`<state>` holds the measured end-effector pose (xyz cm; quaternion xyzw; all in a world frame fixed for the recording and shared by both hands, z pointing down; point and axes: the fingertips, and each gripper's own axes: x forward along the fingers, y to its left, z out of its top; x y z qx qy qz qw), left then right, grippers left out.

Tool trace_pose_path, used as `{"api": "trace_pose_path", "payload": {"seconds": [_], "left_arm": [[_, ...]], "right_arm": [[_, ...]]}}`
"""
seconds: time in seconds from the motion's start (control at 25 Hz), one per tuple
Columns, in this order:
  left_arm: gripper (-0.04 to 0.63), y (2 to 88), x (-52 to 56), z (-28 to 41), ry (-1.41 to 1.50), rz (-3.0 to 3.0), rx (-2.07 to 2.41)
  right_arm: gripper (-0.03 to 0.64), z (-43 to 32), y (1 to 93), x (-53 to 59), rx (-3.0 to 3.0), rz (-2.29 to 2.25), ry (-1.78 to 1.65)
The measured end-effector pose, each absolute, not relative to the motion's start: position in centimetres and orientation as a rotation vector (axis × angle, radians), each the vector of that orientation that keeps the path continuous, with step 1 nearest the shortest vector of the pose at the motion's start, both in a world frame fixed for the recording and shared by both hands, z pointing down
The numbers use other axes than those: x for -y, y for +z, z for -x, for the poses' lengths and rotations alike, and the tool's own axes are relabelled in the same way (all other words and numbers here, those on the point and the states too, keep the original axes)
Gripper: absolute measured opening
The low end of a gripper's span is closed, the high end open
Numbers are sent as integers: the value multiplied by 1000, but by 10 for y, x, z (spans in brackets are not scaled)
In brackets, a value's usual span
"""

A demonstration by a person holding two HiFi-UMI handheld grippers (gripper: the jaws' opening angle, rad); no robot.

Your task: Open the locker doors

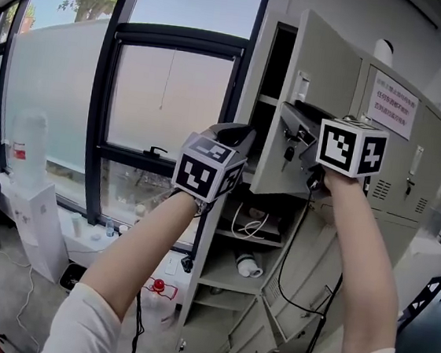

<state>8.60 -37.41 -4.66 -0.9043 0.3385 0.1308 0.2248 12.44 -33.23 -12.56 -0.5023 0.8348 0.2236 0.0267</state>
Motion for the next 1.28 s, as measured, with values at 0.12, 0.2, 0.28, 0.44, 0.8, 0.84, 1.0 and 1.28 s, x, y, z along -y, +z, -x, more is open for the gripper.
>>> {"api": "trace_pose_path", "payload": {"seconds": [0.12, 0.2, 0.28, 0.44, 0.8, 0.84, 1.0, 1.28], "left_arm": [[5, -46, 369, -90, 367, 2504, -923], [5, -45, 365, -96, 368, 2511, -905], [5, -45, 361, -103, 370, 2516, -886], [5, -44, 350, -121, 377, 2528, -839], [5, -41, 331, -158, 396, 2567, -736], [5, -39, 330, -162, 398, 2574, -727], [5, -36, 326, -174, 406, 2597, -700], [5, -31, 318, -197, 423, 2635, -640]], "right_arm": [[149, -132, -126, 313, -2582, 1539, 710], [147, -137, -125, 298, -2589, 1520, 727], [116, -138, -123, 283, -2600, 1505, 765], [98, -147, -115, 267, -2601, 1597, 866], [112, -180, -113, 236, -2526, 1731, 955], [112, -184, -113, 232, -2519, 1739, 955], [115, -204, -113, 215, -2483, 1792, 972], [115, -243, -113, 190, -2379, 1905, 973]]}}
